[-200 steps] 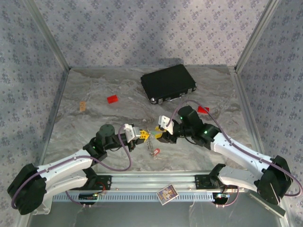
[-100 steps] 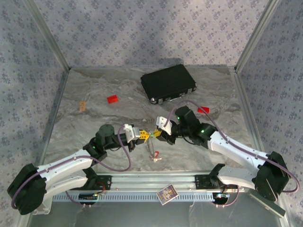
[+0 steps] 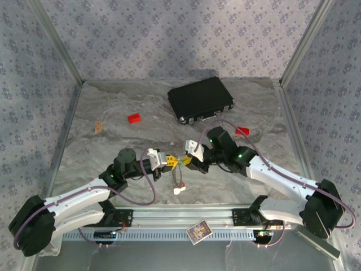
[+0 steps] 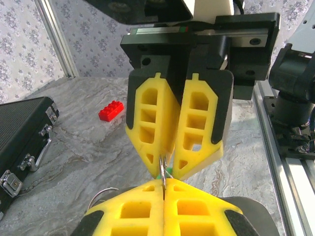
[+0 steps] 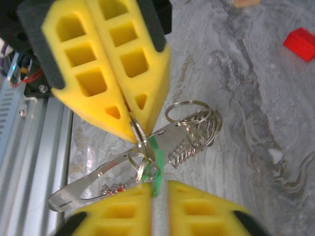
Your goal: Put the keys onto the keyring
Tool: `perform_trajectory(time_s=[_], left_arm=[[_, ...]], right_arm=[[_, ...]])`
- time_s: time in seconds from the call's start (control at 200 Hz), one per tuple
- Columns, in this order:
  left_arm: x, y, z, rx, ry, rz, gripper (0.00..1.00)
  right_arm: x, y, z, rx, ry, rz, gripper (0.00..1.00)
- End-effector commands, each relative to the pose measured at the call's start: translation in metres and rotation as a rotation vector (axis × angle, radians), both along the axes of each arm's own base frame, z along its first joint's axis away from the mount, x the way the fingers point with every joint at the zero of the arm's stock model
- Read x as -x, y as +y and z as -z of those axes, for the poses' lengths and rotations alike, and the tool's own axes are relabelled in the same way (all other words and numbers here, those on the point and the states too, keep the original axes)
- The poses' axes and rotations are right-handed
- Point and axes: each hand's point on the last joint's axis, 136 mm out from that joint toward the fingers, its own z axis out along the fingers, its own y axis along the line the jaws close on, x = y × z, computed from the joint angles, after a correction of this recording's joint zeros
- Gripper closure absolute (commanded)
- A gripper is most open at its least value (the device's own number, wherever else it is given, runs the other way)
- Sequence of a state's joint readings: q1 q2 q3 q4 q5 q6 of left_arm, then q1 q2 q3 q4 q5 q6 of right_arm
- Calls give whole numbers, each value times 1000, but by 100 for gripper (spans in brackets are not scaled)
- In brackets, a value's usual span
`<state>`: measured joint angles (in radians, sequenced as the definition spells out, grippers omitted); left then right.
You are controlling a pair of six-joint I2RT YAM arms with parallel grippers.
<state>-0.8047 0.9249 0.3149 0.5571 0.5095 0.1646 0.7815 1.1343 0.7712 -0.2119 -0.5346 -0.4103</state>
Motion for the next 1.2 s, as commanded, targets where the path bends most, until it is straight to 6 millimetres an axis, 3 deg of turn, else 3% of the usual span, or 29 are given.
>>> perform_trajectory(time_s=[0.0,0.27,0.72,0.919,0.964,1.004,1.054,1.194], left_arm=[[3,-3,-26,61,-72,32,100],[6,-4,-26,56,-71,49,100],[10,-5,-28,65,-71,78,100],[10,-5,-28,63,-69,75,100],[6,-5,-27,48,-66,53,100],[-3,-3,-24,26,-53,6,91],[-12,-1,-18,-18,-40,-43,72],[-13,1,-9,-101,-27,-52,69]], right_arm=[[0,-2,-15,-15,-36,5,71],[6,5,-41,-125,-57,-29,71],[7,17,-35,-128,-17,-69,82],[8,18,-40,-137,-21,-81,100],[8,18,-42,-134,-25,-84,100],[9,17,-42,-124,-31,-85,100],[7,15,-42,-104,-43,-77,100],[2,9,-34,25,-89,-57,100]])
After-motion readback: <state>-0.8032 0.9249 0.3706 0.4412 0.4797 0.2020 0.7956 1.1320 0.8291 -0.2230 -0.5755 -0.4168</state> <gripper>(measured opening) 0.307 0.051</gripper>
